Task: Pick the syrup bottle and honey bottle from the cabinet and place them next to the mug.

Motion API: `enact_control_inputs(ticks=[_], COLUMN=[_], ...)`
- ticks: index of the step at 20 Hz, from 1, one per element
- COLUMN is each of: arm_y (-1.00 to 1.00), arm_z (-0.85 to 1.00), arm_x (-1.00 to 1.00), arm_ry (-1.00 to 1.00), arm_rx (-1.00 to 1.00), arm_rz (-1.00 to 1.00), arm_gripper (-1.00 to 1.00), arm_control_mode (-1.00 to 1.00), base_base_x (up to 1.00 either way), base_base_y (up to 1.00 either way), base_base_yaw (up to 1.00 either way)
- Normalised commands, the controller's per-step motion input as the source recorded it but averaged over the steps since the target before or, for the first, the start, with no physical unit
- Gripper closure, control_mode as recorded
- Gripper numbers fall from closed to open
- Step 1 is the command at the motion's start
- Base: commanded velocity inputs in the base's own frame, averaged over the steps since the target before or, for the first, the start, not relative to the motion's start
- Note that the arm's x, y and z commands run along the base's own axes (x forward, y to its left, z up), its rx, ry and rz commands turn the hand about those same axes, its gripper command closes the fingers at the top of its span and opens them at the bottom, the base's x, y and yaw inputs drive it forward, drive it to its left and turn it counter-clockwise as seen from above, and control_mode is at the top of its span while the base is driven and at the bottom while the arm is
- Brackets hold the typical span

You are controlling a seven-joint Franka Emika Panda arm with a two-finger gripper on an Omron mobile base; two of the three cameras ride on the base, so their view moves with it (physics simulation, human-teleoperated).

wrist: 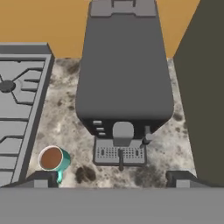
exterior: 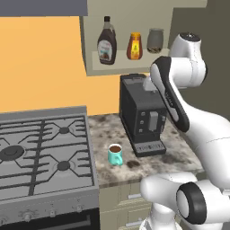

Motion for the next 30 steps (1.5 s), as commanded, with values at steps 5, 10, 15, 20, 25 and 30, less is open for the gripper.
enact_control_inputs(ticks=[5,10,15,20,25,30], arm_y=[0.00,0.04,0.16,0.19,0.26,0.41], arm_z=[0.46,0.31,0.32,0.37,0.17,0.00], arm_x=[0.00,-0.04,-0.12,-0.11,-0.11,0.02], arm_ry=[-0.07,0.00,0.01,0.01,0.01,-0.02], arm_rx=[-0.01,0.00,0.00,0.00,0.00,0.00], arm_rz=[0.00,0.11,0.21,0.23,0.25,0.14], arm_gripper=[-1.00,-1.00,-1.00,-1.00,-1.00,-1.00], arm_control_mode=[-1.00,-1.00,-1.00,-1.00,-1.00,-1.00], base_base_x=[0.00,0.00,0.00,0.00,0.00,0.00], base_base_y=[0.00,0.00,0.00,0.00,0.00,0.00], base_base_yaw=[0.00,0.00,0.00,0.00,0.00,0.00])
